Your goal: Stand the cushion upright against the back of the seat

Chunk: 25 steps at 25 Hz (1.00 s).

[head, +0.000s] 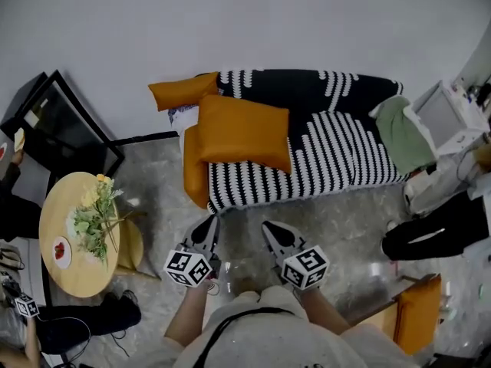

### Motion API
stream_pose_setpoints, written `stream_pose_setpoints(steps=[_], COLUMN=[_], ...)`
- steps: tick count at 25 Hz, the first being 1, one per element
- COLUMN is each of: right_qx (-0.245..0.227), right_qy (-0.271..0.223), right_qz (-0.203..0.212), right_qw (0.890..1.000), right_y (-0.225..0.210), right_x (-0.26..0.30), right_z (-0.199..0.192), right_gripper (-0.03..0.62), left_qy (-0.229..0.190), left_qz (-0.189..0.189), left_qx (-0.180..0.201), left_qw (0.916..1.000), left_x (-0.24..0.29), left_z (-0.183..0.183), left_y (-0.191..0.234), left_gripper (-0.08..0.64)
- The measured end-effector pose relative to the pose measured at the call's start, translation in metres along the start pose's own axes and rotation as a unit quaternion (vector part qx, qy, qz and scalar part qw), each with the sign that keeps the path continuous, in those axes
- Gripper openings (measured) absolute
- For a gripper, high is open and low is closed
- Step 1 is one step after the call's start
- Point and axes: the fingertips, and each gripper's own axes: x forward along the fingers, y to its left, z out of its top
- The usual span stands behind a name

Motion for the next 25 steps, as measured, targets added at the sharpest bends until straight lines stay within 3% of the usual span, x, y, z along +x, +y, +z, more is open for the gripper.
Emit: stream_pose_setpoints(steps=[8,17,25], right_qx=[0.002,0.025,-0.057], right_qy=[0.035,0.083,0.128], right_qz=[0.025,0.079,0.122], right_qw=[0.999,0.993,0.983], right_y=[-0.018,-0.043,-0.063], right_x=[0.052,0.153,0.230], right_z=[-0.007,-0.012,-0.025], right_gripper=[0.020,0.021,0.023], left_qy=[0.002,-0.016,-0.013], left_qz=[0.048,0.109,0.157], left_qx=[-0.019,-0.026,-0.035], left_qw=[0.9987,0.9936,0.9869], left_x=[0.013,0.050,0.087], left_z=[-0.006,0.012,0.000], left_y=[0.048,0.118,0.178], left_gripper=[0.026,0.026,0.026])
